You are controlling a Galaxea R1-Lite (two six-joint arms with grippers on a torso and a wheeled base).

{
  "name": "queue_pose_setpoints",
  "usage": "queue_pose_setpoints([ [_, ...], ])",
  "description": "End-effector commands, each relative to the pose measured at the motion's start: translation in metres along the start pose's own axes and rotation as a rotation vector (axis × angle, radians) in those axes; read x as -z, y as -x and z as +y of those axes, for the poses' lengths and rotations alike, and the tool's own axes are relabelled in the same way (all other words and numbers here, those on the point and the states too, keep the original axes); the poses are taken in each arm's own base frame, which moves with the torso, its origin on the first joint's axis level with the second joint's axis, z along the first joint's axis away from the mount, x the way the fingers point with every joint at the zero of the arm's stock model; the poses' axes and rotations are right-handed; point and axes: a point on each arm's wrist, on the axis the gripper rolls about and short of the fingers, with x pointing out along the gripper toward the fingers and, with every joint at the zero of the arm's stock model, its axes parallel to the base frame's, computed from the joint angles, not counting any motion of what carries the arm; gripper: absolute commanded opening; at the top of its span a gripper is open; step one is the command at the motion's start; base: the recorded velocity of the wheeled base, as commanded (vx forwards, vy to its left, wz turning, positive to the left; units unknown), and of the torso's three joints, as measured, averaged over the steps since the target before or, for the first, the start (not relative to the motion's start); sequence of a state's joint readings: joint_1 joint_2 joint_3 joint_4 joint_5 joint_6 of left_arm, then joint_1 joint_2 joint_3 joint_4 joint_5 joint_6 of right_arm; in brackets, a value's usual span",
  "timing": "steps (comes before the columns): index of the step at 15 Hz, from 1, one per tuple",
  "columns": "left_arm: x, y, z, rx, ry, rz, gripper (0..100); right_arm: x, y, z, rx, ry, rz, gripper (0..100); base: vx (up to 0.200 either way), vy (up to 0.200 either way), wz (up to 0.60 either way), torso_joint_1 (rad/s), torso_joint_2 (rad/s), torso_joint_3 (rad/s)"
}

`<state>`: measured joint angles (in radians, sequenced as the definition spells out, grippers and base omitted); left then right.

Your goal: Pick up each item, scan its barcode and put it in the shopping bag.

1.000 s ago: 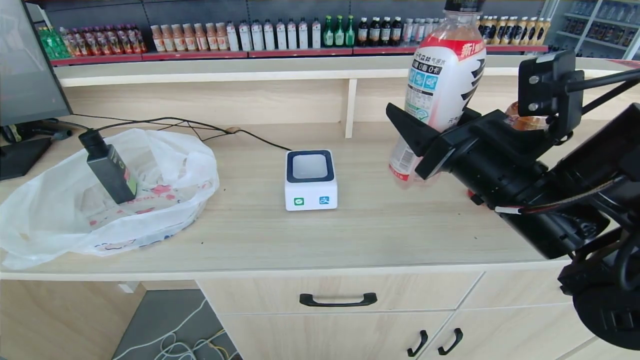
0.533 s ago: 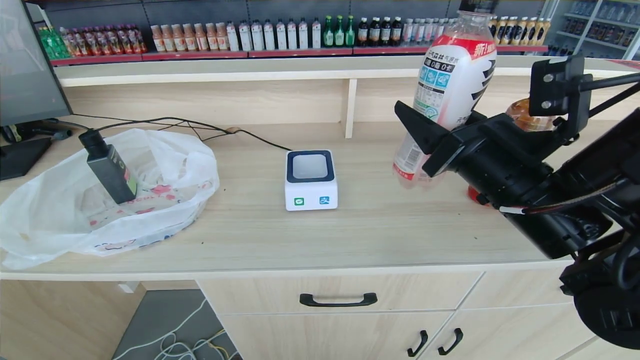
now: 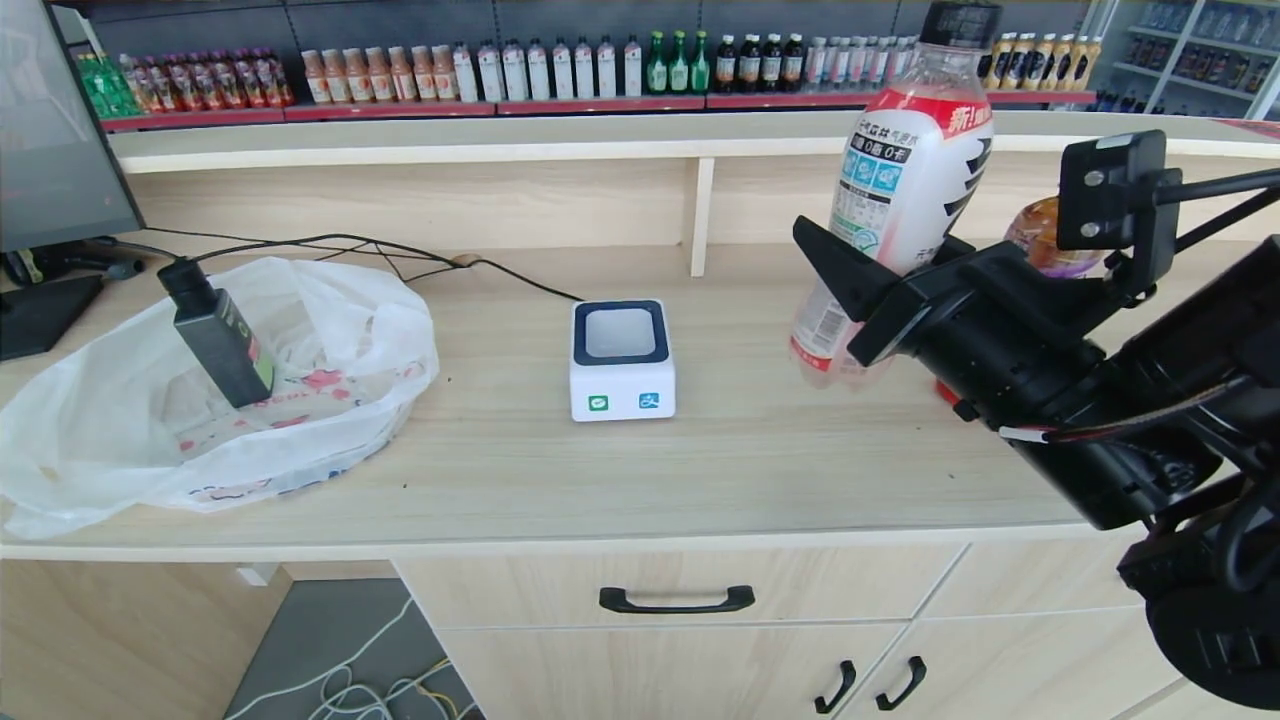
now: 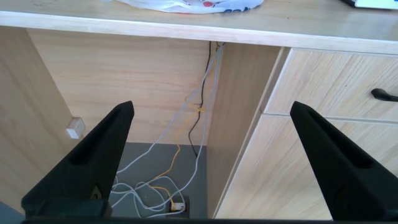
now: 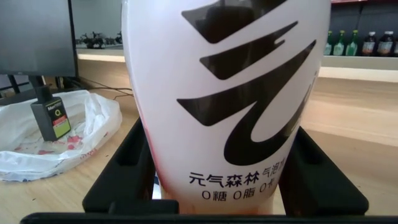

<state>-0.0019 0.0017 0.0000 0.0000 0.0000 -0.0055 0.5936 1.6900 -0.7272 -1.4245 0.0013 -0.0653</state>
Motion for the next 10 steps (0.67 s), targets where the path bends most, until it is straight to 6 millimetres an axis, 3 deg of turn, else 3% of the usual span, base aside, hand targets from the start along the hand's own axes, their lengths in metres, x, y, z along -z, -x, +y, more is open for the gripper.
queue_pose_setpoints([
  [1, 0.0000, 0.0000, 0.0000, 0.000, 0.001, 0.000, 100, 0.0007, -0.0002, 0.0005, -0.002, 0.000, 0.001, 0, 0.000, 0.000, 0.00, 0.000, 0.00, 0.000],
  [2, 0.0000, 0.0000, 0.0000, 0.000, -0.001, 0.000, 100, 0.0010, 0.0001, 0.0001, 0.000, -0.002, 0.003, 0, 0.000, 0.000, 0.00, 0.000, 0.00, 0.000],
  [10, 0.0000, 0.0000, 0.0000, 0.000, -0.001, 0.000, 100, 0.0010, 0.0001, -0.0004, 0.002, -0.016, 0.003, 0, 0.000, 0.200, 0.00, 0.004, 0.00, 0.002],
])
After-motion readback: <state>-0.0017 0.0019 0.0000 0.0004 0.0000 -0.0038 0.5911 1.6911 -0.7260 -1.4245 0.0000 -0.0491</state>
